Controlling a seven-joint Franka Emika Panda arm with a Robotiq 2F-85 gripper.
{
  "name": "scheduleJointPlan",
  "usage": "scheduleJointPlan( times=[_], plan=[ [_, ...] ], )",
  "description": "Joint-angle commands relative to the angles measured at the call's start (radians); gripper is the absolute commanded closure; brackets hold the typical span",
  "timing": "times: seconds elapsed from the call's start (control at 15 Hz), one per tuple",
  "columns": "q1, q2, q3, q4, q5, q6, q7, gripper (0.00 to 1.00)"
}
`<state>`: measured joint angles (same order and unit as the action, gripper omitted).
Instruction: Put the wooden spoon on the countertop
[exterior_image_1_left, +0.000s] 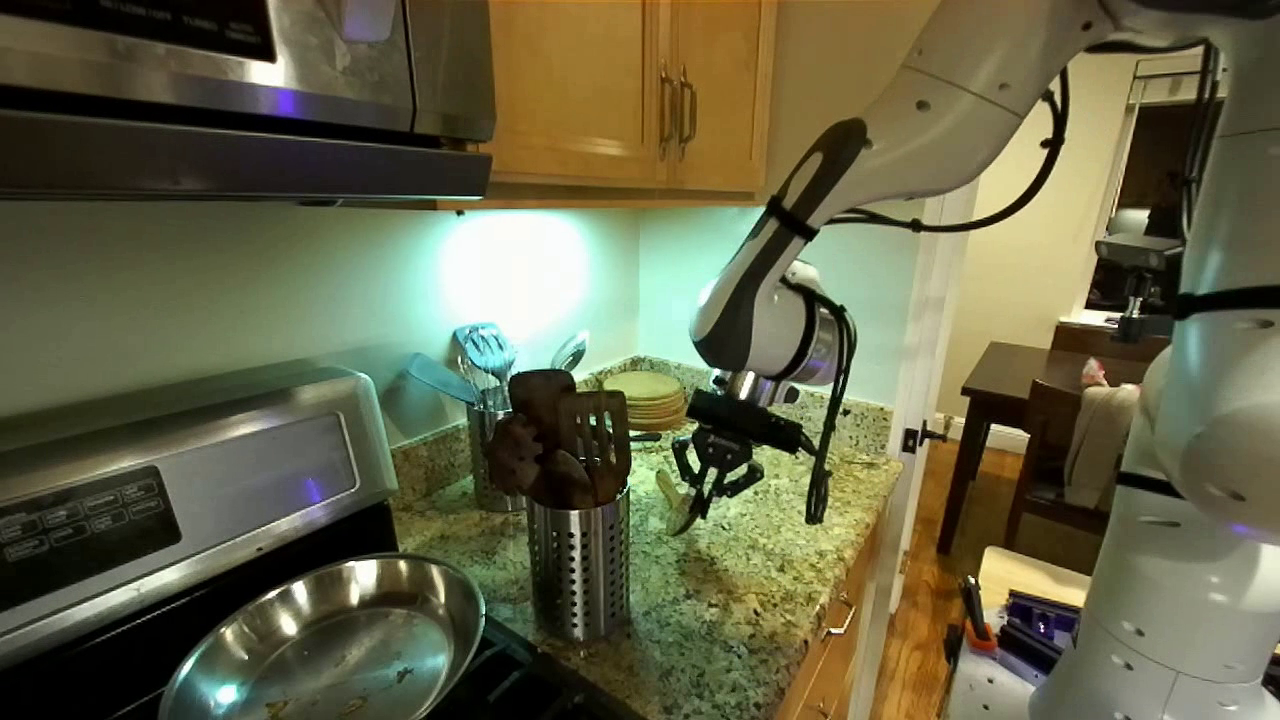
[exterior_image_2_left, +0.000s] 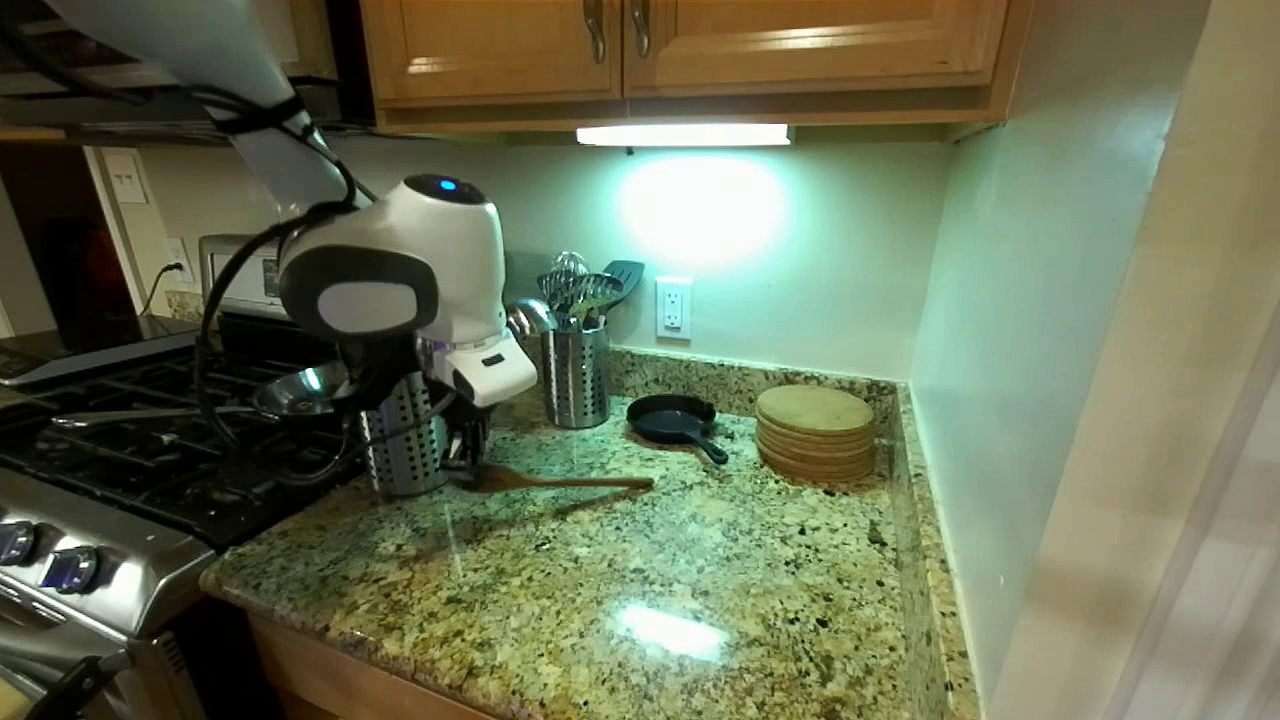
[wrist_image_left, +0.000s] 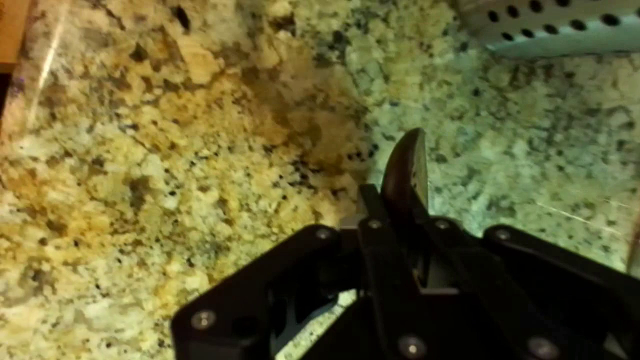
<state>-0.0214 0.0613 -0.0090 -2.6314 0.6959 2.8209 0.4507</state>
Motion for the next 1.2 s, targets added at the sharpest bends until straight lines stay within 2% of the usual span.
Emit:
scheduleJointPlan(
  times=[0.0, 0.33, 0.4, 0.53, 0.87, 1.0, 1.07, 1.13],
  plan=[
    [0.031, 0.145, -0.001, 0.054, -0.068, 0.027, 0.113, 0.91],
    [0.065, 0.183, -0.024, 0.128, -0.151, 0.027, 0.21, 0.91],
    [0.07, 0.179, -0.031, 0.132, -0.18, 0.028, 0.239, 0.64],
    [0.082, 0.169, -0.047, 0.132, -0.257, 0.028, 0.294, 0.57],
    [0.131, 0.111, -0.115, 0.102, -0.463, 0.02, 0.452, 0.23],
    [0.117, 0.034, -0.098, 0.089, -0.5, -0.046, 0.42, 0.11],
    [0.09, -0.03, -0.058, 0.074, -0.468, -0.09, 0.342, 0.05],
    [0.088, -0.076, -0.052, 0.065, -0.479, -0.129, 0.323, 0.02]
  ],
)
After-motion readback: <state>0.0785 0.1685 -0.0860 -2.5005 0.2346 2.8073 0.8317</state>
